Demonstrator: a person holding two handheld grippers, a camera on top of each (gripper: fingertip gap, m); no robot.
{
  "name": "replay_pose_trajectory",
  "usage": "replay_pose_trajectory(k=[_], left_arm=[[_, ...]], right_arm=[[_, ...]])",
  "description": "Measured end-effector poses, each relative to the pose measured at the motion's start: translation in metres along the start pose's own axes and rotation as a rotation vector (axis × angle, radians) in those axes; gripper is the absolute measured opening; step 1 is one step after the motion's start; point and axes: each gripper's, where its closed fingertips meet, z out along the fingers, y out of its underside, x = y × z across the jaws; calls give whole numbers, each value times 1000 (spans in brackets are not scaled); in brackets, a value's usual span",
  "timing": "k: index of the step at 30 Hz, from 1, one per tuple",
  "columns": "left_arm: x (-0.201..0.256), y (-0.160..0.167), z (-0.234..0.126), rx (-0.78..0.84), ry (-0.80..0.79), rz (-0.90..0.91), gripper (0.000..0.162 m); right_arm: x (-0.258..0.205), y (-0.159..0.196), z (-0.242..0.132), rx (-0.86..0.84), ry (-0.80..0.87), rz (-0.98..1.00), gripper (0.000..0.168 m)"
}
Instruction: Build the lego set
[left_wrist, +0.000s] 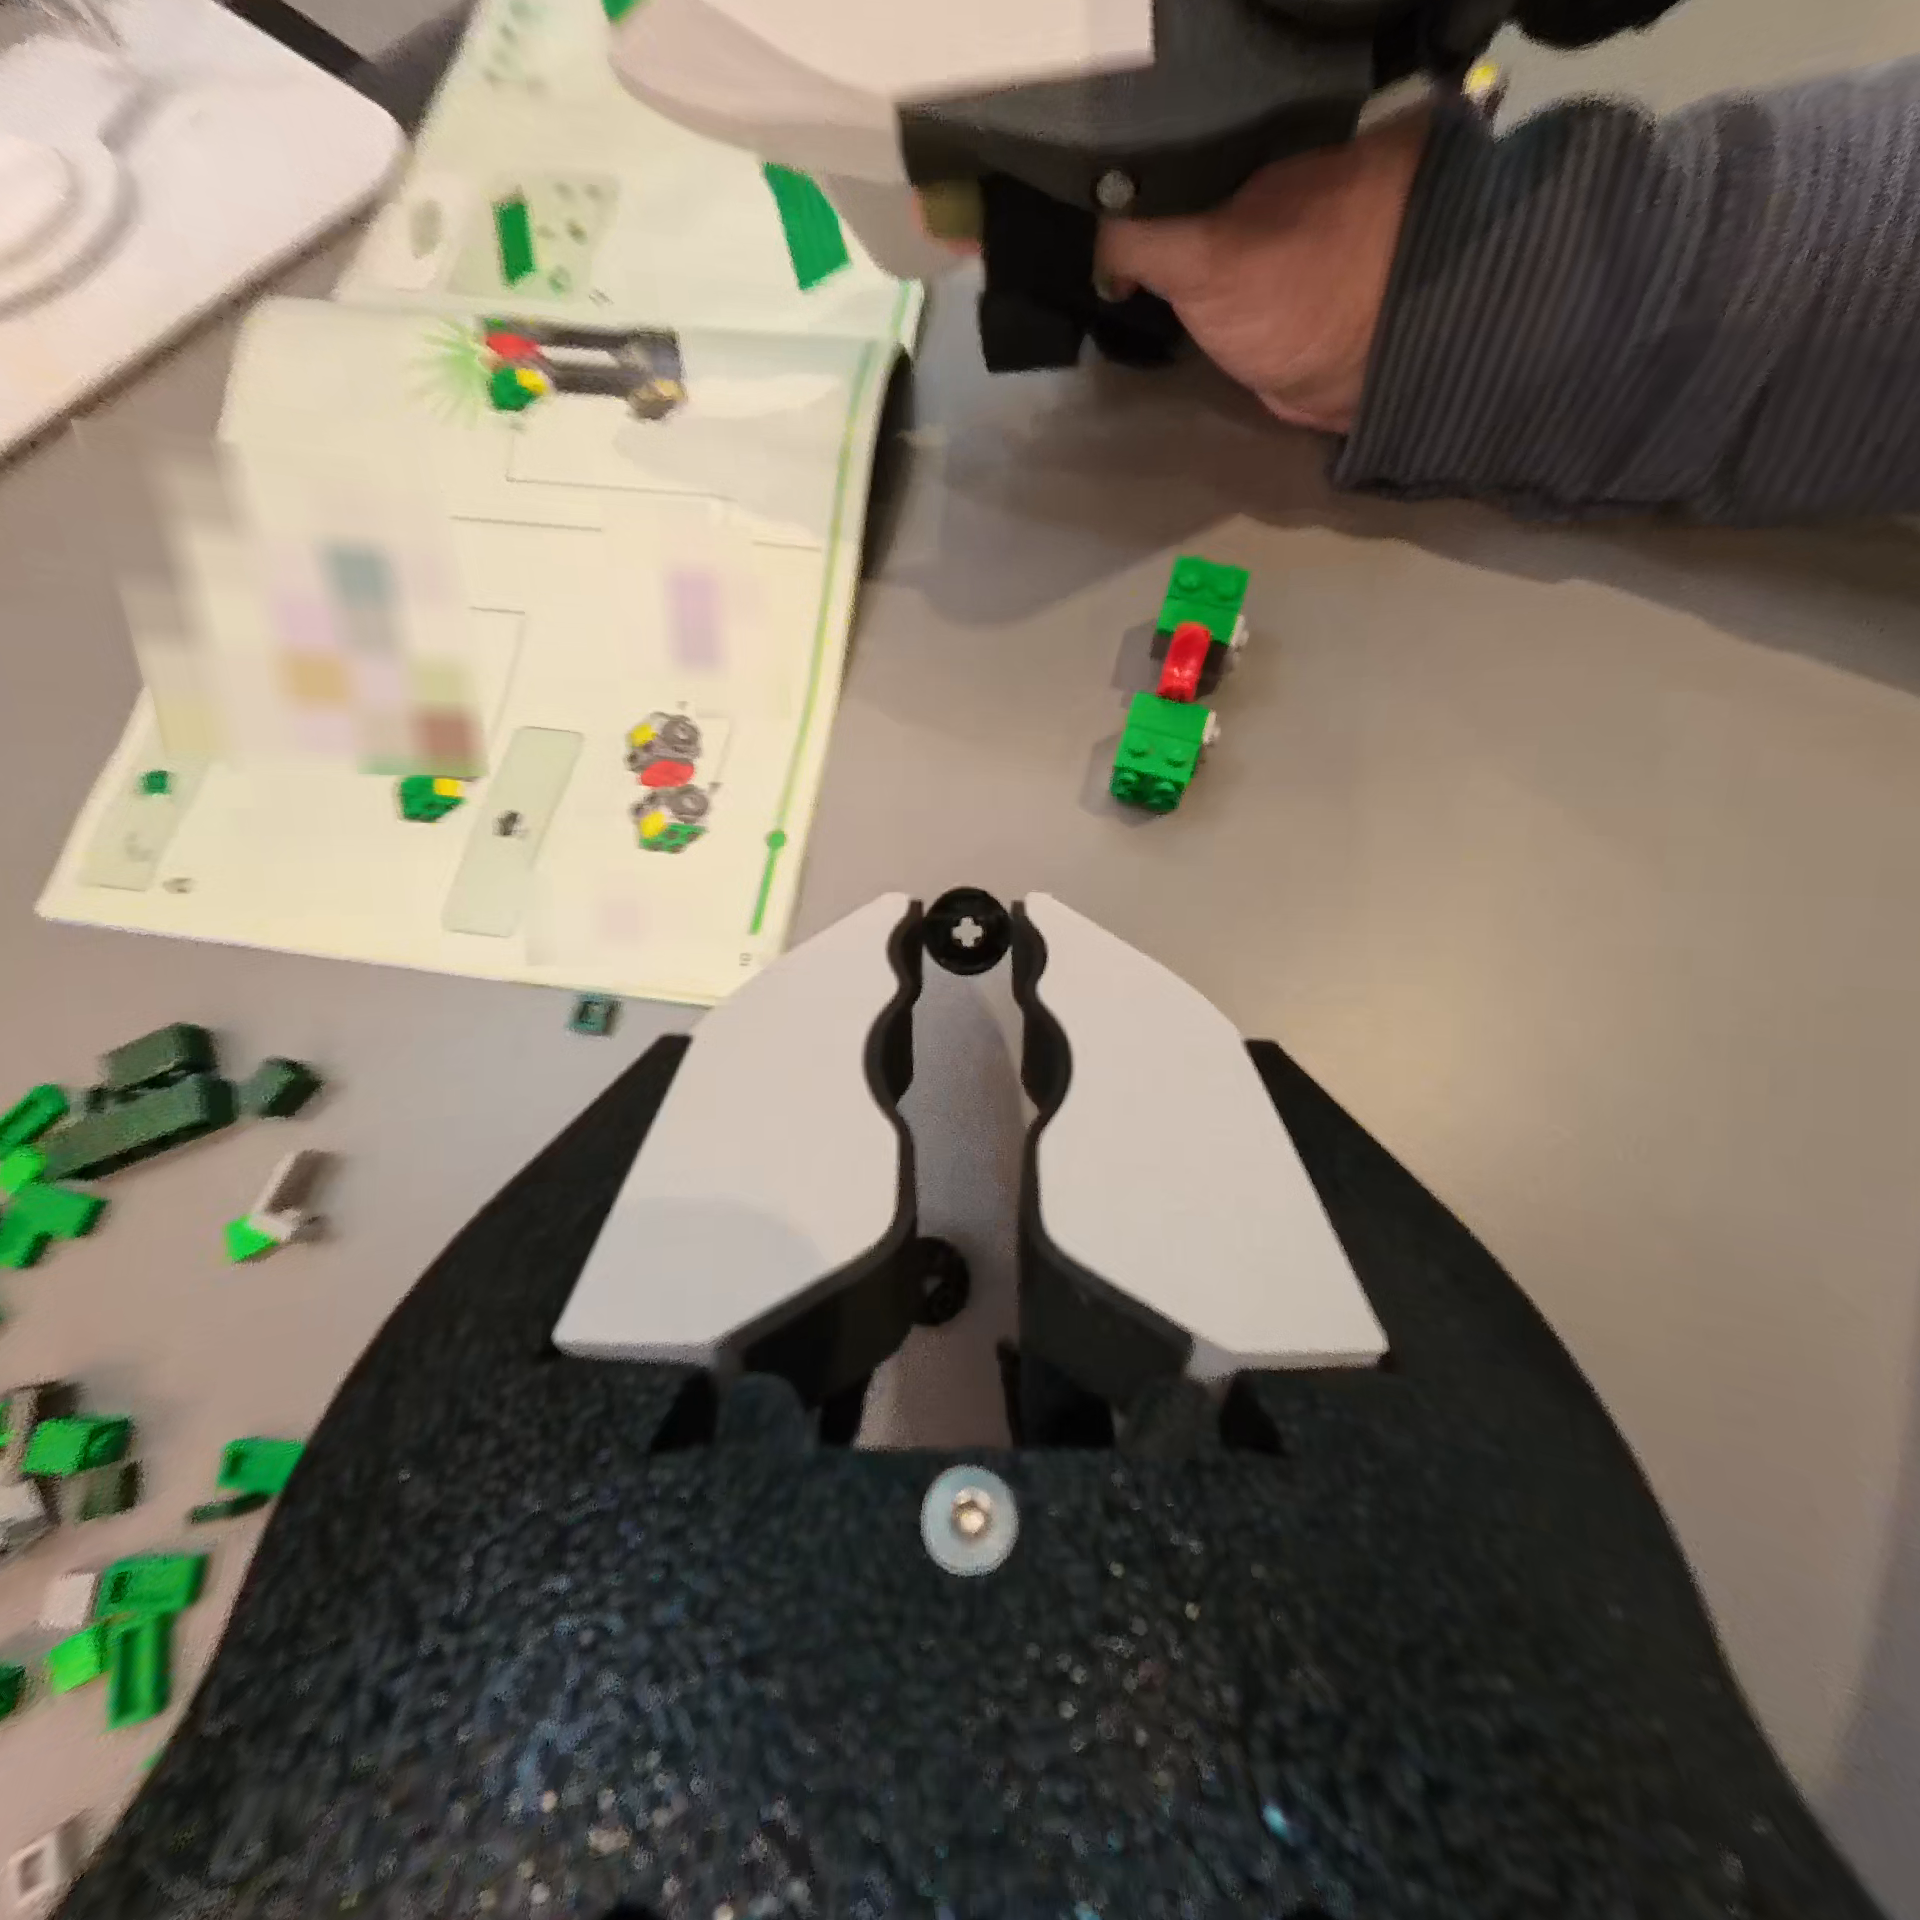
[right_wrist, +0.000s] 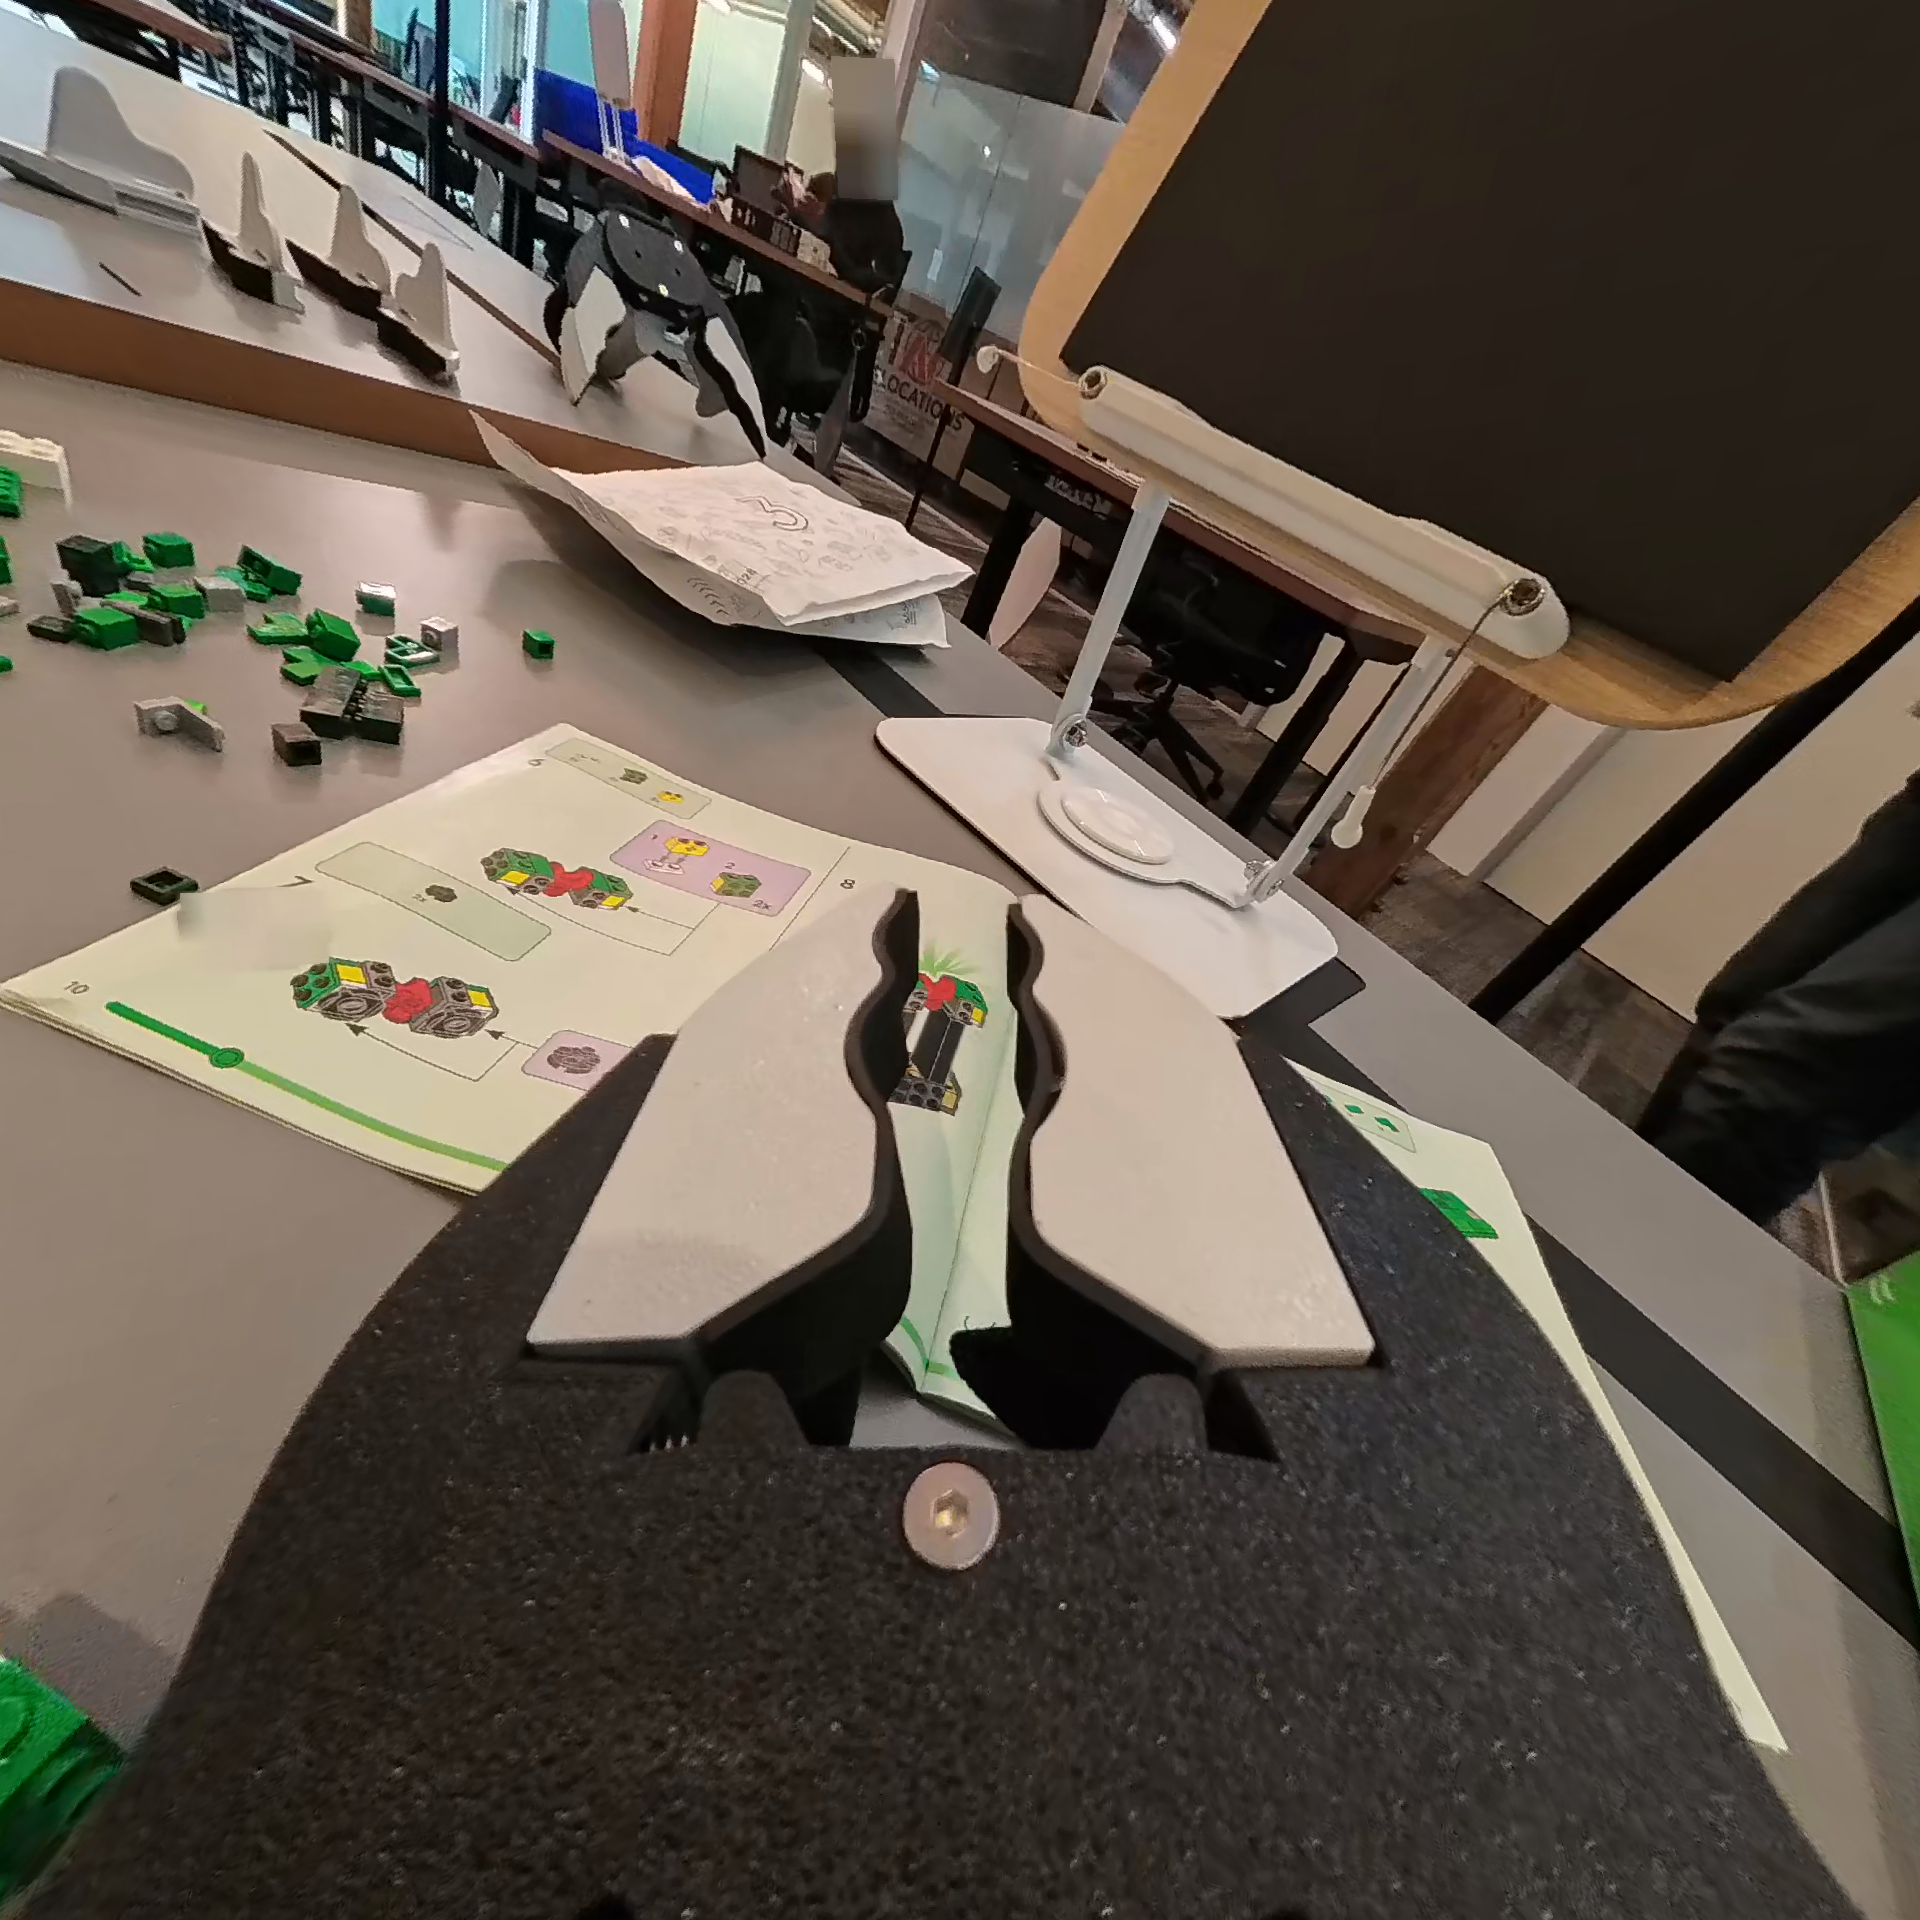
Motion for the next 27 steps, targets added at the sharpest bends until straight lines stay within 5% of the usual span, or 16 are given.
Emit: replay_pose_trajectory(k=[11,27], left_arm=[[-19,-51,-70,520,-46,86,16],[-39,12,-30,69,-113,-134,16]], right_arm=[[-18,-16,-4,90,-94,-30,17],[-21,-33,-24,207,-129,-20,16]])
